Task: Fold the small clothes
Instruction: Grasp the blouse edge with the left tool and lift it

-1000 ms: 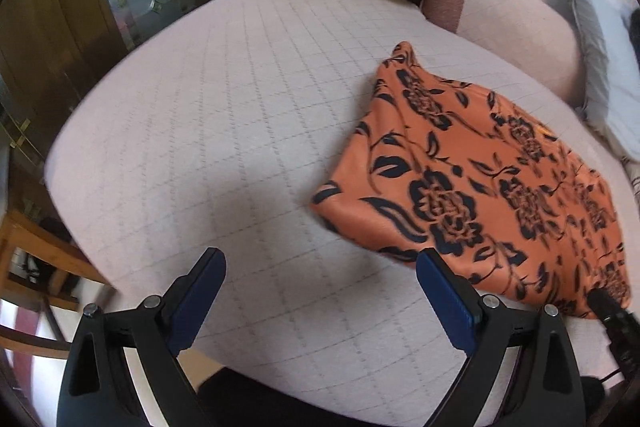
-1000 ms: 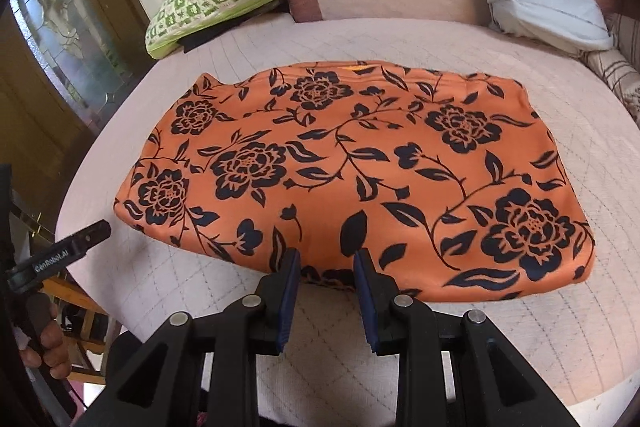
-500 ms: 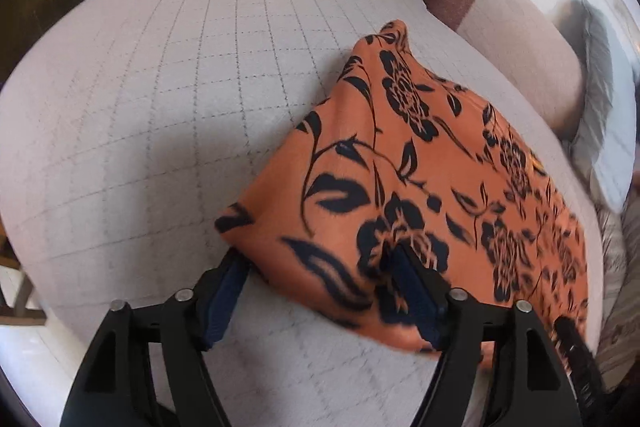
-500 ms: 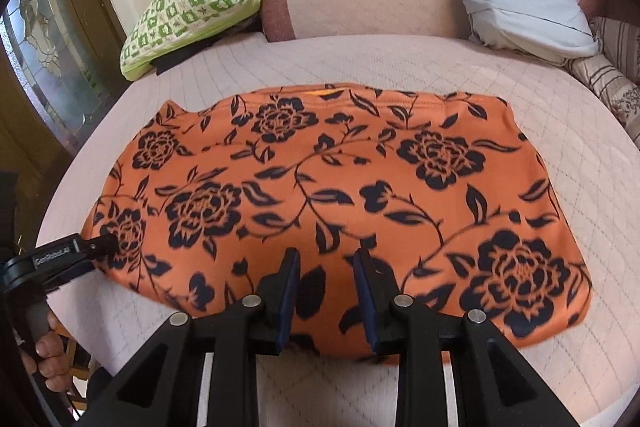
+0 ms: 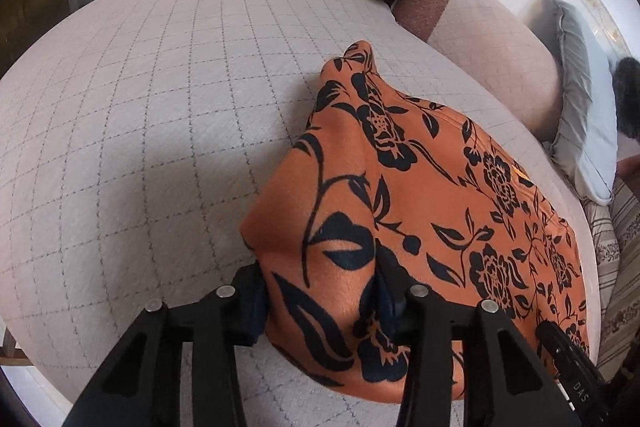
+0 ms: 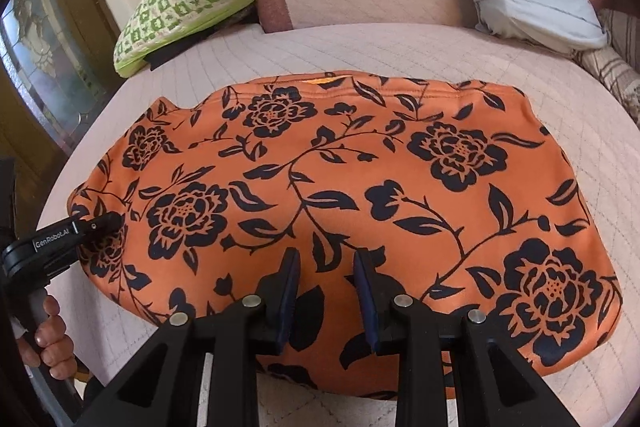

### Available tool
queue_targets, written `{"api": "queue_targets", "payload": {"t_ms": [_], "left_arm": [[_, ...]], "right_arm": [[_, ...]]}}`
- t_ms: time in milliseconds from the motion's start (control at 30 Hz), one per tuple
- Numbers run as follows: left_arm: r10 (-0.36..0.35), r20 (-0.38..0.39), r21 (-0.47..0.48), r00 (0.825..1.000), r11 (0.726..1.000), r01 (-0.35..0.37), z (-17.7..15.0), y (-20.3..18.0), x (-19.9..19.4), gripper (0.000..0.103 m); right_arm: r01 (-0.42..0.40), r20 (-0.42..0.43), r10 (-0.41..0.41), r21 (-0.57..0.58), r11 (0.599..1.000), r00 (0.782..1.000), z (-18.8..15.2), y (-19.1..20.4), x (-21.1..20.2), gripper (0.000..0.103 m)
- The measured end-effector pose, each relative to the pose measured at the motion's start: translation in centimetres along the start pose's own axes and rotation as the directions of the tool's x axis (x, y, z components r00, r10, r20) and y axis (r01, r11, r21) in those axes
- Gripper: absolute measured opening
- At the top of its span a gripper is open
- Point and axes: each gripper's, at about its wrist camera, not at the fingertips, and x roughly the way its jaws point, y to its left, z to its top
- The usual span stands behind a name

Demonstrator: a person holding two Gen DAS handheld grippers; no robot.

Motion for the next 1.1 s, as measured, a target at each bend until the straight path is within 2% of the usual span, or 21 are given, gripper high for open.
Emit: {"api": "queue_targets", "payload": {"t_ms": [67, 133, 167, 200, 233, 267, 333, 400, 467, 567, 667, 833, 900, 967, 1033, 1100], "left_arm": [[-0.024, -0.004, 0.016, 1.0, 1.0, 0.024, 0.1, -0.4, 0.9, 0.071], [0.016, 0.001, 0.092, 1.0, 0.996, -0.016, -0.2, -1.6, 1.0, 0.071], [0.041, -0.002, 0.115, 0.999, 0.993, -0.041, -0.2, -2.1, 1.1, 0.067], [0.049, -0.005, 0.115, 0.999, 0.992, -0.048, -0.1, -2.2, 1.0, 0.049], [0.046, -0.002, 0.11, 0.999, 0.993, -0.045, 0.1, -2.1, 0.9, 0.04], [0.025, -0.012, 0.1, 1.0, 0.995, -0.024, 0.3, -1.9, 0.8, 0.037], [0.045, -0.017, 0.107, 0.999, 0.993, -0.042, 0.5, -2.3, 0.2, 0.033], [0.084, 0.01, 0.152, 0.996, 0.985, -0.084, 0.3, -3.5, -0.8, 0.031], [0.093, 0.052, 0.188, 0.994, 0.977, -0.101, 0.0, -4.9, -2.5, 0.031], [0.068, 0.106, 0.248, 0.992, 0.964, -0.093, -0.1, -7.6, -5.3, 0.031], [0.011, 0.13, 0.305, 0.991, 0.951, -0.05, -0.2, -10.9, -8.2, 0.031], [-0.084, 0.127, 0.412, 0.988, 0.911, 0.024, -2.3, -18.7, -11.2, 0.031], [-0.111, 0.108, 0.445, 0.988, 0.894, 0.052, -3.8, -21.5, -11.3, 0.031], [-0.125, 0.081, 0.5, 0.989, 0.864, 0.068, -6.3, -25.2, -10.6, 0.031], [-0.128, 0.041, 0.55, 0.991, 0.831, 0.085, -9.2, -28.3, -8.9, 0.034], [-0.143, -0.039, 0.576, 0.989, 0.805, 0.139, -11.7, -30.6, -6.9, 0.046]], "right_arm": [[0.002, -0.003, -0.002, 0.018, 1.0, 1.0, 0.0, -0.4, 0.0, 0.031], [0.003, 0.003, -0.003, 0.038, 0.999, 1.0, 0.0, -0.7, -0.3, 0.031], [0.004, 0.005, -0.004, 0.046, 0.999, 1.0, 0.1, -0.9, -0.3, 0.031], [0.005, 0.007, -0.005, 0.055, 0.998, 1.0, 0.1, -1.1, -0.5, 0.031], [0.004, 0.011, -0.004, 0.067, 0.998, 1.0, 0.1, -1.3, -0.6, 0.031], [0.002, 0.013, -0.003, 0.078, 0.997, 1.0, 0.2, -1.6, -0.7, 0.031], [-0.009, 0.026, 0.006, 0.114, 0.993, 1.0, 0.2, -2.4, -1.1, 0.031], [-0.021, 0.047, 0.014, 0.15, 0.988, 0.999, 0.3, -3.1, -1.6, 0.031], [-0.032, 0.072, 0.019, 0.182, 0.983, 0.997, 0.3, -3.9, -2.3, 0.031], [-0.067, 0.103, 0.043, 0.237, 0.969, 0.994, 0.3, -5.5, -3.4, 0.031], [-0.106, 0.145, 0.067, 0.279, 0.954, 0.987, 0.0, -7.0, -4.7, 0.031], [-0.133, 0.217, 0.061, 0.333, 0.933, 0.974, -0.5, -10.6, -7.4, 0.031], [-0.126, 0.243, 0.041, 0.348, 0.929, 0.969, -0.8, -12.6, -8.4, 0.031], [-0.124, 0.264, 0.024, 0.371, 0.92, 0.964, -1.3, -14.9, -9.4, 0.031], [-0.127, 0.277, 0.009, 0.41, 0.903, 0.961, -2.0, -17.5, -10.1, 0.031], [-0.137, 0.279, 0.005, 0.454, 0.88, 0.96, -3.0, -20.2, -10.4, 0.031]]}}
